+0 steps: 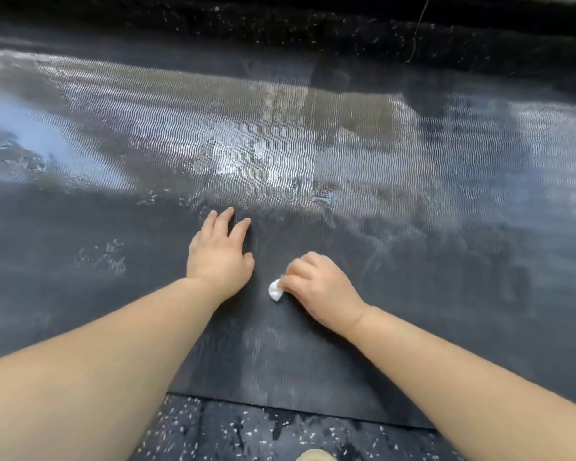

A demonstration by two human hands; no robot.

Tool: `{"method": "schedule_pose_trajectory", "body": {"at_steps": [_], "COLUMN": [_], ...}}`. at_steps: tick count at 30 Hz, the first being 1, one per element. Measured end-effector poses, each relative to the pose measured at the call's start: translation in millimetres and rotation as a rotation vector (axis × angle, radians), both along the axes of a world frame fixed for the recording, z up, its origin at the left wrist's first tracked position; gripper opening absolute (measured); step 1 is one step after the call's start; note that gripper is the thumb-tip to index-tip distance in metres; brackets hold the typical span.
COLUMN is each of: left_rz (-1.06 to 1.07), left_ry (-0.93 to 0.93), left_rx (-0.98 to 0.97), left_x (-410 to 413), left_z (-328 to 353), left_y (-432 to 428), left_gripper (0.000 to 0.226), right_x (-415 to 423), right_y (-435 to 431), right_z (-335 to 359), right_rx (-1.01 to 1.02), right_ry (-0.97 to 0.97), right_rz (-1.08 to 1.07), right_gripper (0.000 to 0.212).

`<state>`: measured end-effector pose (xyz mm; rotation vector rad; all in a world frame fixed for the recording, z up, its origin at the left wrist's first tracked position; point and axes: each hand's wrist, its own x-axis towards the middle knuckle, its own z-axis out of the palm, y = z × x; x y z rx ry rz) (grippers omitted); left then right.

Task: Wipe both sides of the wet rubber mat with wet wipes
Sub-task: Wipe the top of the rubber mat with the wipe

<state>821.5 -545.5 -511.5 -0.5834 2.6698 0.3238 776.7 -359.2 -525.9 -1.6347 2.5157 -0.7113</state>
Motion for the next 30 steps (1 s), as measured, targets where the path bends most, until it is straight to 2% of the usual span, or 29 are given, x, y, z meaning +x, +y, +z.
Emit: {"method": "schedule_pose_trajectory", "body": {"at_steps": [2,3,5,7,9,12,16,21,23,27,30], "left_rz": [-0.015,-0.021,-0.026,-0.028,-0.027,-0.021,-0.035,-0.056,-0.061,-0.051,-0.047], "left_ry": [0.016,0.019,0.022,0.038,0.071,0.147,0.258,0.276,0.319,0.337,0.351], "left_rx": [-0.005,-0.003,-0.003,-0.016,-0.022,-0.029,-0.056,-0.114,-0.122,-0.110,-0.087], "left_x": [2,3,6,5,-2,-20,-52,-57,-54,-54,-54], "left_z": [-3,-4,-4,-5,-5,-9,-20,-42,-45,-43,-39], "left_y": [-3,-4,-6,-8,-12,-19,-25,-27,-26,-26,-28], "left_gripper": [0.061,0.061,0.060,0.059,0.057,0.056,0.055,0.057,0.056,0.060,0.061], "right_x": [-32,-53,-98,-125,-120,-62,-6,-56,-98,-190,-201], "right_y": [-13,-22,-38,-47,-52,-40,-10,-27,-47,-87,-99], "right_z": [0,-1,-5,-10,-8,-3,-7,-6,-5,-9,-12], "right_rx": [-0.010,-0.009,0.063,0.116,0.099,-0.042,-0.025,-0.026,-0.028,0.011,0.002], "right_ry": [0.065,0.070,0.017,-0.024,-0.050,-0.089,-0.169,-0.071,-0.025,-0.004,0.005], "right_rz": [-0.083,-0.191,-0.450,-0.599,-0.606,-0.442,-0.258,-0.148,-0.197,-0.558,-0.654], "right_gripper": [0.006,0.004,0.016,0.025,0.022,0.003,0.011,0.009,0.005,0.022,0.022]}}
